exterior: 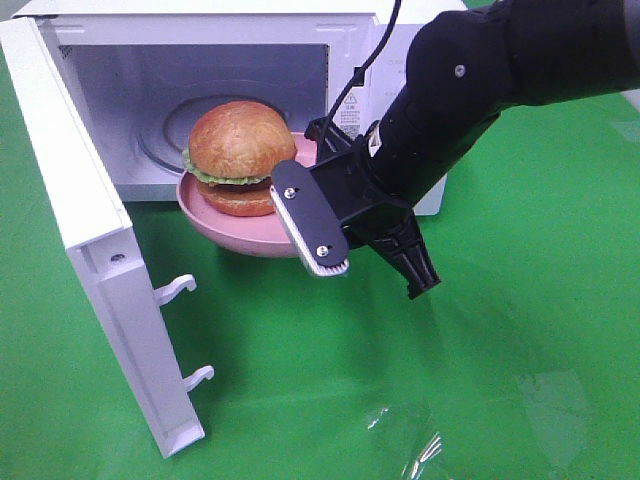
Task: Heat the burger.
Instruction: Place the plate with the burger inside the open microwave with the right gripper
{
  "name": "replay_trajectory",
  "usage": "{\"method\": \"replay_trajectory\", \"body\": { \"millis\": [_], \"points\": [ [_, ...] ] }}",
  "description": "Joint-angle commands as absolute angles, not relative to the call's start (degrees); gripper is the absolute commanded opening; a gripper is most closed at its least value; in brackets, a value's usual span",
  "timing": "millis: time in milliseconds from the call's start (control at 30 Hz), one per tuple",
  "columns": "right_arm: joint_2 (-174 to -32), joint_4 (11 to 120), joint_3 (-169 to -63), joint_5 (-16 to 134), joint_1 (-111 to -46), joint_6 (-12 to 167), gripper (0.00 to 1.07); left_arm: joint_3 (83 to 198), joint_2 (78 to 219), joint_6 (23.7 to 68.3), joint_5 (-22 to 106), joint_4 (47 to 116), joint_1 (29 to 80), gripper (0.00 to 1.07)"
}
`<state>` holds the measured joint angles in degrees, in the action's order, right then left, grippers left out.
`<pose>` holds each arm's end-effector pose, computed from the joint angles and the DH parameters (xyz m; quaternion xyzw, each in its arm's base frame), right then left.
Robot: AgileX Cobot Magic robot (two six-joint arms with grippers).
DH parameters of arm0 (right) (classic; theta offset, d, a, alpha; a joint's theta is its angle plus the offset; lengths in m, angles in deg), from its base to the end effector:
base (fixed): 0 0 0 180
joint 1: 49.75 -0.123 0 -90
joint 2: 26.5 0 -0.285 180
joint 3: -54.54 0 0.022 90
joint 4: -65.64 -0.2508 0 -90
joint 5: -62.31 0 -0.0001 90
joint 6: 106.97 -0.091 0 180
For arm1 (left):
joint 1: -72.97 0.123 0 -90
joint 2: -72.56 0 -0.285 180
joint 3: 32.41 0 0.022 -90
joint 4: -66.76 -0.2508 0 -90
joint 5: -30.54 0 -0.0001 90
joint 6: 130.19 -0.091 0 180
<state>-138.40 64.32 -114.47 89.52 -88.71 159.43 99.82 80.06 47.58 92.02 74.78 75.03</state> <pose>0.2903 0.2360 0.1908 -0.8544 0.4510 -0.0967 0.2393 -0.0078 -0.0114 0.2808 0.0050 0.8494 -0.0502 0.5253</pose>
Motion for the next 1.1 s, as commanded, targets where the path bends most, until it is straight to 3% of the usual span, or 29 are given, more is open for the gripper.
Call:
{"method": "replay_trajectory", "body": {
  "millis": [33,1100],
  "points": [
    [-139.89,64.95,-118.08,86.66,-89.39,156.97,0.0,99.82,79.14,47.64,91.67,75.13,74.91,0.96],
    [-151.46,72.05,-135.04,88.66,-90.08,143.67,0.0,99.82,79.14,47.64,91.67,75.13,74.91,0.96]
  ]
}}
